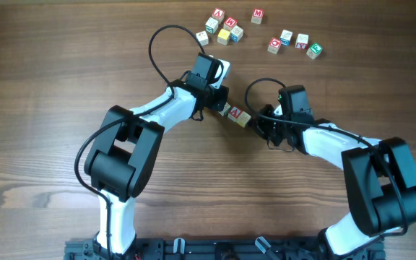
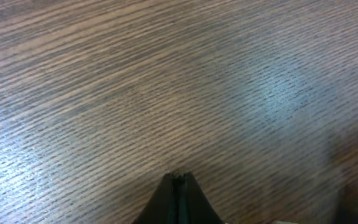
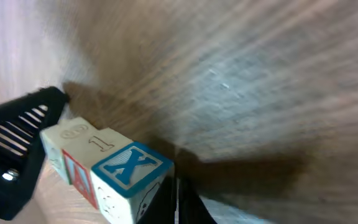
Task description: Form a horizontal line
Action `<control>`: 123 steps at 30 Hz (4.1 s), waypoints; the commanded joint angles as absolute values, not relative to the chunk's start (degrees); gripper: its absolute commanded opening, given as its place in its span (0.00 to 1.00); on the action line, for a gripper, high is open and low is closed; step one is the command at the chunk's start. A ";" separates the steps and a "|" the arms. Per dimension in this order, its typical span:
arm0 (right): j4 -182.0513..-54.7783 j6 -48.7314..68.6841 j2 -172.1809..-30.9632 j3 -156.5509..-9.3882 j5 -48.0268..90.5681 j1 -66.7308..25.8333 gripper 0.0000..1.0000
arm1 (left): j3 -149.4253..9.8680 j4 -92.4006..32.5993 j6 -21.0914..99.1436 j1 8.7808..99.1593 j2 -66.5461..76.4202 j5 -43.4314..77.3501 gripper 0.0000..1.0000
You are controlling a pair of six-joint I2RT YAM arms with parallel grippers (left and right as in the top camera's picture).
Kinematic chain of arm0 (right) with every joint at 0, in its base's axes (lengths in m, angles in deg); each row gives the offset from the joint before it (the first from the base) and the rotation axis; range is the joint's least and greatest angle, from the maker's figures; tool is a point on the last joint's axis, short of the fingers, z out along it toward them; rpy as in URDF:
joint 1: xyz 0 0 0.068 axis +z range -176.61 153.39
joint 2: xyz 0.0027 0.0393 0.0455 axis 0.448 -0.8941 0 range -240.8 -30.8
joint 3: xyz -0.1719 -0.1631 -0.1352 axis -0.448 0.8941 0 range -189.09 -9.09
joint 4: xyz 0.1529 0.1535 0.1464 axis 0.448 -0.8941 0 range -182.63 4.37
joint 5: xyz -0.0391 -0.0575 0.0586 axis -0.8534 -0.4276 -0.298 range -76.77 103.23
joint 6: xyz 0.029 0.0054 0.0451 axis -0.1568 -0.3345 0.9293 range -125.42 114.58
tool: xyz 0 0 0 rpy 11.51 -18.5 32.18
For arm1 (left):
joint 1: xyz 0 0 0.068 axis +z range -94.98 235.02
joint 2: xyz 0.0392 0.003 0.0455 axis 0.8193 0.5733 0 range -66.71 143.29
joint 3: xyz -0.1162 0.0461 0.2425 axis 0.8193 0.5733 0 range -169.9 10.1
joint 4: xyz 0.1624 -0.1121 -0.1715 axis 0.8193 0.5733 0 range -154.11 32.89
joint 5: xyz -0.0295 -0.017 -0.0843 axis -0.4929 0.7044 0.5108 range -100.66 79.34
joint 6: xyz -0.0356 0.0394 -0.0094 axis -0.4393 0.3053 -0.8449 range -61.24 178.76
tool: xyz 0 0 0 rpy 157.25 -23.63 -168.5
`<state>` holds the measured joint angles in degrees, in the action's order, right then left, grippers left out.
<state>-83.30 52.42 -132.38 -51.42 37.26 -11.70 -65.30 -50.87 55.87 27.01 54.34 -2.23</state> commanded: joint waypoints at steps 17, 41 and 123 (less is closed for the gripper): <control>-79.59 42.30 -133.80 -54.15 39.84 -10.65 0.06 | -61.74 -43.16 42.45 26.79 58.74 -6.47 0.04; -77.33 37.93 -138.28 -57.87 39.86 -10.67 0.08 | -58.15 -40.86 37.05 30.68 58.74 -21.22 0.29; -76.07 33.60 -137.95 -58.02 42.88 -10.10 0.05 | -51.81 -28.78 19.04 43.62 58.74 -16.24 0.38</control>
